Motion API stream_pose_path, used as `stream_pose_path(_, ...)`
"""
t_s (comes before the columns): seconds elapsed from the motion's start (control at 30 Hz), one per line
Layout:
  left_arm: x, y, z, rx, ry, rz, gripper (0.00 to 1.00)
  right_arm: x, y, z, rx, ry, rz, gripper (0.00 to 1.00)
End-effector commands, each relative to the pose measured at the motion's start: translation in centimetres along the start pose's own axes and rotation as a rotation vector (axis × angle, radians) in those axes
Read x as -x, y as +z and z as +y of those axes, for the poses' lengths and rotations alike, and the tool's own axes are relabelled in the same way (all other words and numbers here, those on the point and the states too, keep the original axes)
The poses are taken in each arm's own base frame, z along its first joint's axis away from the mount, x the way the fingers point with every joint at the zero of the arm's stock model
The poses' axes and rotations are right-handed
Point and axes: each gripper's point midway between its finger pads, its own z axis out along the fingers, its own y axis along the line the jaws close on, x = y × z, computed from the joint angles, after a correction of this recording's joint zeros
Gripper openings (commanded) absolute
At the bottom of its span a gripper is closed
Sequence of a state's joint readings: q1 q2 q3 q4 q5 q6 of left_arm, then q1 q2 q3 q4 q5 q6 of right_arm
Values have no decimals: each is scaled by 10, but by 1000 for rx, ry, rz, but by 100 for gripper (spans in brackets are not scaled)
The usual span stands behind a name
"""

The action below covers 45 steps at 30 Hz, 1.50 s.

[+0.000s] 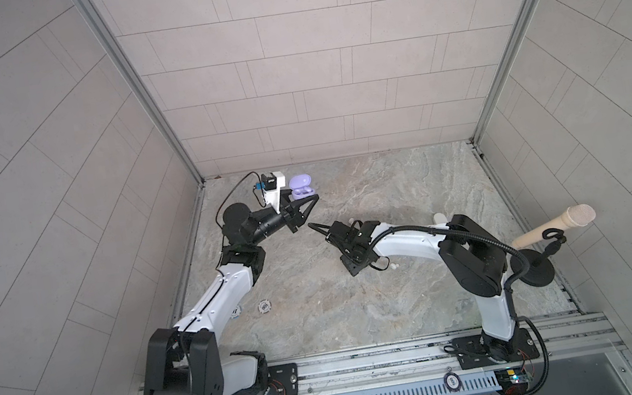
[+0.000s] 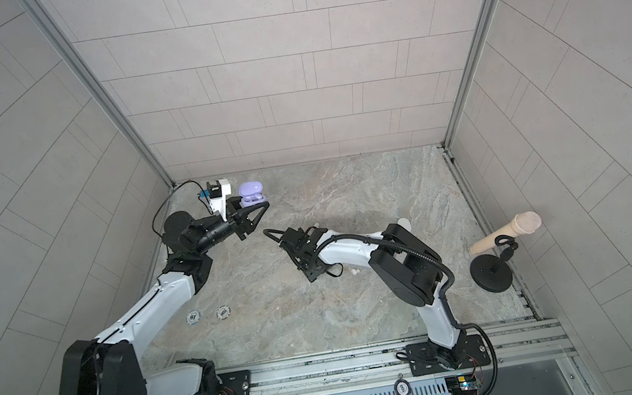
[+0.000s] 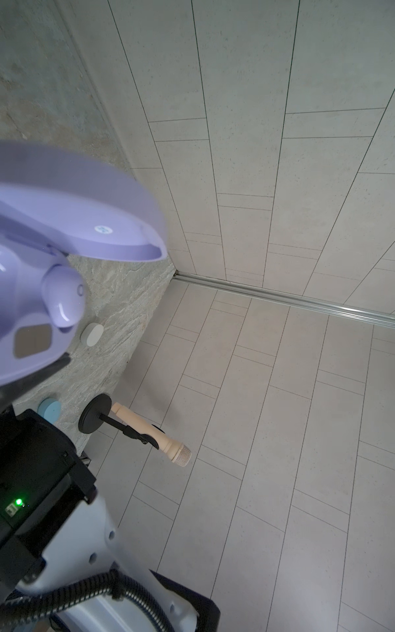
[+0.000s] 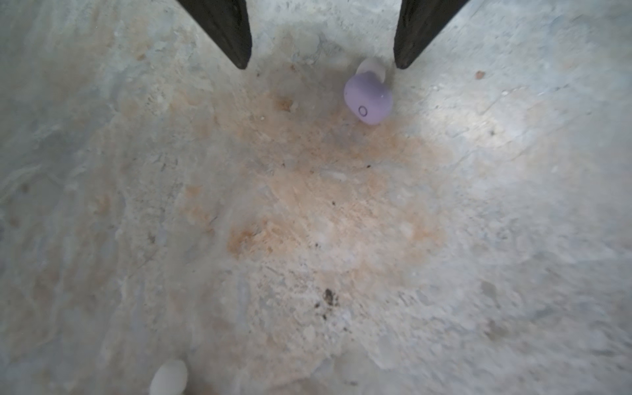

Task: Insert the wireless bluetooth earbuds into the charging case
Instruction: 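Move the open right gripper down over the second lilac earbud on the table, then align the right gripper on the lilac earbud and close on it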

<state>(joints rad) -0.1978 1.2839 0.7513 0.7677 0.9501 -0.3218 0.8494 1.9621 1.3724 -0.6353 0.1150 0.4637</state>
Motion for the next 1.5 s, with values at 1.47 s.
stream_pose_path(1.47, 3, 4, -24, -60, 41, 7, 10, 12, -21, 59, 506, 168, 38, 68)
